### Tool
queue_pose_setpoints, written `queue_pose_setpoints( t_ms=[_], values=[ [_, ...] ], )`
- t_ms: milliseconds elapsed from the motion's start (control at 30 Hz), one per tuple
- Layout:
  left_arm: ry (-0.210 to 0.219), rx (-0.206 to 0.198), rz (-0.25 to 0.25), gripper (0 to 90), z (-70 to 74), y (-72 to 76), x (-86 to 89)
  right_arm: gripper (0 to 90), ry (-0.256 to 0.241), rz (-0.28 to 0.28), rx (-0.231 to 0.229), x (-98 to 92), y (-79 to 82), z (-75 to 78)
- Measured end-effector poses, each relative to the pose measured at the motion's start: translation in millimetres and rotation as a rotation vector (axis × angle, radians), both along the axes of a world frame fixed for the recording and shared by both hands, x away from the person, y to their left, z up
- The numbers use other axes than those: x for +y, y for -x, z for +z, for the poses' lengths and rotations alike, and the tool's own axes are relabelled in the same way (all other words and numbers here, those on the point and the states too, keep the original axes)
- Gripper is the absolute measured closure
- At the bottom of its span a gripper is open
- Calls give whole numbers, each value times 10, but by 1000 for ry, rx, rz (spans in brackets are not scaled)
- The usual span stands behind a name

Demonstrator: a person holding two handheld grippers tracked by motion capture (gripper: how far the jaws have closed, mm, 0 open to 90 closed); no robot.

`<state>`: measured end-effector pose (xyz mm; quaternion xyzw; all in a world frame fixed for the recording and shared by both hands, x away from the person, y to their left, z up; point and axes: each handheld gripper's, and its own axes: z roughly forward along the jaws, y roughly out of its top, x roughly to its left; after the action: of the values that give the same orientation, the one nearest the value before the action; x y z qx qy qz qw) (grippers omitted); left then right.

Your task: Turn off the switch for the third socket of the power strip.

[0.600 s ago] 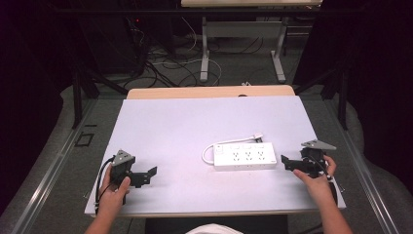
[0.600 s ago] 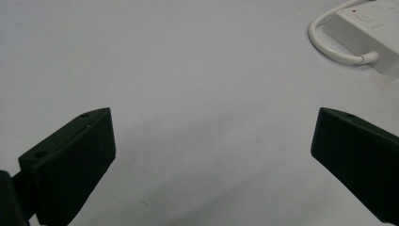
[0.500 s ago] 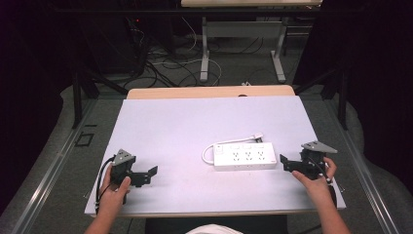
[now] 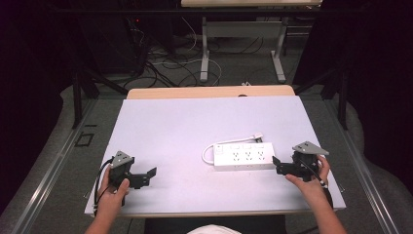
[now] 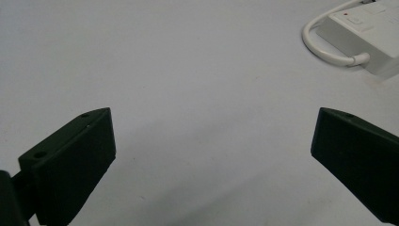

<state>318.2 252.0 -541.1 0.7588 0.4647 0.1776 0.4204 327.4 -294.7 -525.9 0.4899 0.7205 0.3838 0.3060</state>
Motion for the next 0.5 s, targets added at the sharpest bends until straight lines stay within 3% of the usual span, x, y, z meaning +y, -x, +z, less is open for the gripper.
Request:
queue_pose_setpoints(
  t_ms=[500],
  values=[
    [-4,15,-10,4,-20,-22,-32,21,37,8,12,69,4,12]
  ],
)
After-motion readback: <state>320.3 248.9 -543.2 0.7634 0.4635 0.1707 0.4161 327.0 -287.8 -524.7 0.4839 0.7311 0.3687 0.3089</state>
